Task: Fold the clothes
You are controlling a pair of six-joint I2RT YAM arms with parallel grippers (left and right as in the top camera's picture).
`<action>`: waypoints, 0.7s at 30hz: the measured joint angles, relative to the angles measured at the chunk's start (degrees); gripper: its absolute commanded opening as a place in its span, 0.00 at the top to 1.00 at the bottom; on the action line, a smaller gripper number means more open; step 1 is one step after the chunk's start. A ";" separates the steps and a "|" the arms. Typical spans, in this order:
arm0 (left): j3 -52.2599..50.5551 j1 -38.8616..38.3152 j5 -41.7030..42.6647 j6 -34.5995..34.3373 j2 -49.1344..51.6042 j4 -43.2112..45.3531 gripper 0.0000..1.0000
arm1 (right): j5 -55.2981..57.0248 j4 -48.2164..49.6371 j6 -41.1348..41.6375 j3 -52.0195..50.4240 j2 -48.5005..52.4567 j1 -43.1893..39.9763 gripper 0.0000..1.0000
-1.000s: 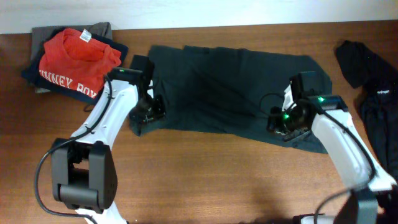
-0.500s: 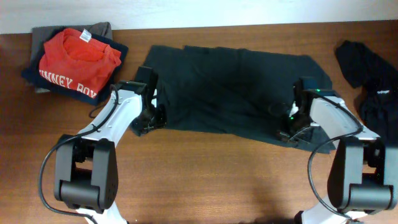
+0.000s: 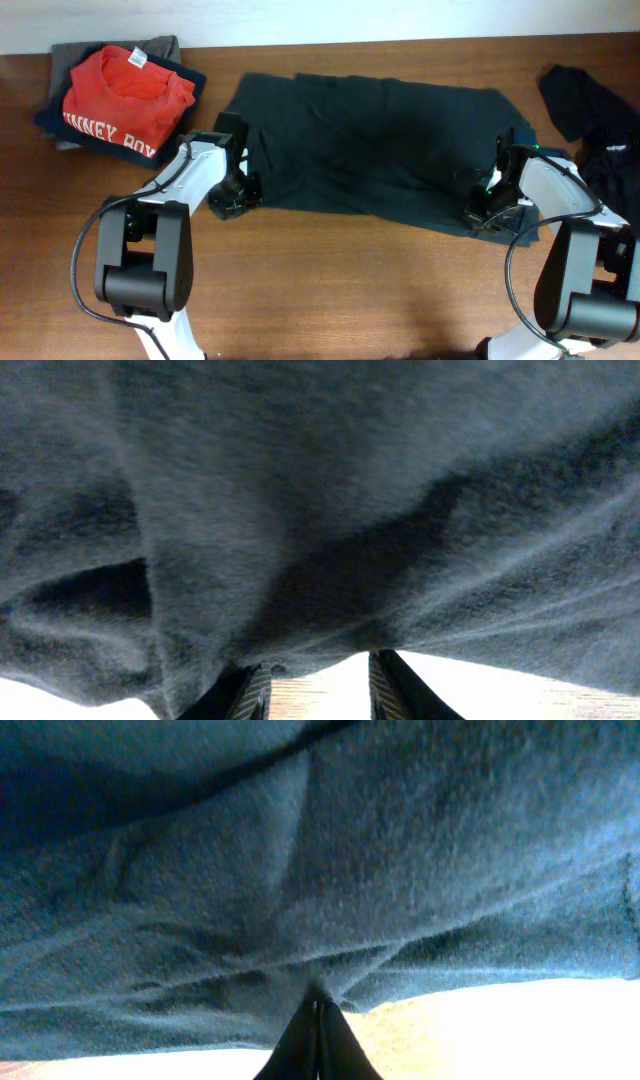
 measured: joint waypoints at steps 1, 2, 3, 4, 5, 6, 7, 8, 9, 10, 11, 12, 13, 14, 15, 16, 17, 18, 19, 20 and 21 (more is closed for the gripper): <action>0.00 0.50 0.13 0.00 0.00 -0.02 0.67 | 0.00 0.11 -0.04 -0.04 0.00 0.00 0.96; 0.00 0.85 0.15 0.00 0.00 -0.04 0.67 | 0.00 0.42 -0.02 -0.17 0.00 0.00 0.96; 0.00 1.29 0.15 0.00 0.00 -0.04 0.67 | 0.00 1.14 -0.04 -0.57 0.00 0.00 0.96; 0.00 1.84 0.15 0.00 0.00 -0.04 0.67 | 0.00 1.53 -0.07 -0.87 0.00 0.00 0.96; 0.00 2.47 0.15 0.00 0.00 -0.04 0.67 | 0.00 2.23 -0.15 -1.42 0.00 0.00 0.96; 0.00 3.08 0.15 0.00 0.00 -0.09 0.67 | 0.00 2.75 -0.17 -2.01 0.00 -0.09 0.96; 0.00 3.63 0.13 0.00 0.00 -0.15 0.67 | 0.00 3.43 -0.20 -2.75 0.00 -0.20 0.96; 0.00 4.26 0.09 0.00 0.00 -0.24 0.67 | 0.02 3.80 -0.17 -3.28 0.00 -0.28 0.96; 0.00 4.79 0.02 0.00 0.02 -0.42 0.67 | 0.07 4.13 -0.17 -3.85 0.00 -0.50 0.96; 0.04 5.46 -0.15 0.02 0.02 -0.79 0.67 | 0.31 4.31 -0.15 -4.28 0.00 -0.98 0.96; 0.07 6.01 -0.22 0.07 0.07 -1.29 0.67 | 0.44 4.28 -0.15 -4.42 0.00 -1.51 0.96; 0.11 6.51 -0.39 0.22 0.13 -1.97 0.67 | 0.70 4.42 -0.17 -4.42 0.00 -2.25 0.96; 0.13 6.93 -0.52 0.26 0.17 -2.49 0.67 | 0.85 4.50 -0.15 -4.42 0.00 -3.02 0.96; 0.13 7.41 -0.61 0.42 0.22 -3.21 0.67 | 0.98 4.48 -0.13 -4.42 0.00 -3.91 0.96; 0.13 7.96 -0.72 0.44 0.26 -3.91 0.67 | 1.14 4.46 -0.17 -4.42 0.00 -4.90 0.96; 0.13 8.41 -0.92 0.44 0.33 -4.52 0.67 | 1.31 4.46 -0.11 -4.42 0.00 -5.86 0.96; 0.13 8.85 -1.09 0.44 0.39 -5.07 0.67 | 1.49 4.50 -0.15 -4.42 0.00 -6.95 0.96; 0.13 9.22 -1.40 0.44 0.44 -5.68 0.67 | 1.68 4.55 -0.13 -4.42 0.00 -7.76 0.96; 0.13 9.68 -1.92 0.44 0.55 -6.64 0.67 | 1.86 4.68 -0.13 -4.42 0.00 -8.85 0.96; 0.13 9.90 -2.16 0.46 0.57 -7.10 0.67 | 1.95 4.81 -0.13 -4.42 0.00 -9.60 0.96; 0.13 10.14 -2.58 0.46 0.66 -7.65 0.67 | 1.92 4.87 -0.13 -4.42 0.00 -10.25 0.96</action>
